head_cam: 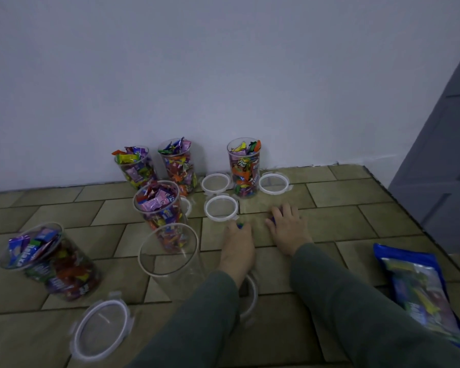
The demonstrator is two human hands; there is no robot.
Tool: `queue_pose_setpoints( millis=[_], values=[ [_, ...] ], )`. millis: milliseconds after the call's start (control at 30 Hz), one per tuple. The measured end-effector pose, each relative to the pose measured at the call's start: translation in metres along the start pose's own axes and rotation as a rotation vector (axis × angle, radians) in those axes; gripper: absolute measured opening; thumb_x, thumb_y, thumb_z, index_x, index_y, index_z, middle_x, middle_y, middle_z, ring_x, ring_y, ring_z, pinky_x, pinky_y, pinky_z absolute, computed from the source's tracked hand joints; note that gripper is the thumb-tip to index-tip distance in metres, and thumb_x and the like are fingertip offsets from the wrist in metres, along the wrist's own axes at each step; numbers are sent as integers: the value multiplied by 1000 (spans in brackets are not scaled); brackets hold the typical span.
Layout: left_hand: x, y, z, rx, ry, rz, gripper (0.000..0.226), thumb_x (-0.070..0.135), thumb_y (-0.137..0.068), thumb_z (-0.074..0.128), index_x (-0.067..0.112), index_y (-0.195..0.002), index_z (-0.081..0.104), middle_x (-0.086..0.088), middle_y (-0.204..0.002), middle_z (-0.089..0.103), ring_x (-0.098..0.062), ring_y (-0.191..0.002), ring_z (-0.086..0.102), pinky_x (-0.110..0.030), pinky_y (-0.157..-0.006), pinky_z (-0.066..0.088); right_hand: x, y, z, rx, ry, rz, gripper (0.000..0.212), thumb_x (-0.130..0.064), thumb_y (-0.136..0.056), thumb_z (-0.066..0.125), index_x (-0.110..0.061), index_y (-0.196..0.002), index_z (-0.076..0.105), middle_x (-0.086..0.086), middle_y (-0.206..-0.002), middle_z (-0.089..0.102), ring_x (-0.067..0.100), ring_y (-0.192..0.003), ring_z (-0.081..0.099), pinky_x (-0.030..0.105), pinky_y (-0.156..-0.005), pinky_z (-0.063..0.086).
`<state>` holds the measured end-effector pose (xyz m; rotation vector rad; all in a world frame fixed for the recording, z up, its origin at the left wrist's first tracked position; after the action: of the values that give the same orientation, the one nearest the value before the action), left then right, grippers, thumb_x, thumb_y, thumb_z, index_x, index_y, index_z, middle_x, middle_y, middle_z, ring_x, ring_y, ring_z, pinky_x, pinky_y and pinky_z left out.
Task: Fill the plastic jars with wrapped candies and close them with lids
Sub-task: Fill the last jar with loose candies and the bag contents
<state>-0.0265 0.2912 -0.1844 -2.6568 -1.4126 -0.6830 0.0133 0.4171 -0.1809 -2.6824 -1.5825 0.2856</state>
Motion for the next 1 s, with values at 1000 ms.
queue_pose_setpoints(
  millis=[1000],
  values=[
    [8, 42, -39, 164, 157, -16, 28, 4, -101, 30, 0, -125, 46, -21, -125, 55, -35, -114, 54, -38, -92, 43, 1, 55, -16, 8, -732, 355, 31, -22, -94, 45, -9, -66, 48, 10, -67, 50, 27, -70, 49, 33, -64, 36]
  ],
)
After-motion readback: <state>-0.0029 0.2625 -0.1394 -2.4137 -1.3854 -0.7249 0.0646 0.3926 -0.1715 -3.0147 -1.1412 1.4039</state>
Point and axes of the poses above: each hand's wrist, its own y-axis away from the middle knuckle, its own z-axis out of the palm, x = y × z, the point moved 10 cm from there along -y, towards the middle knuckle
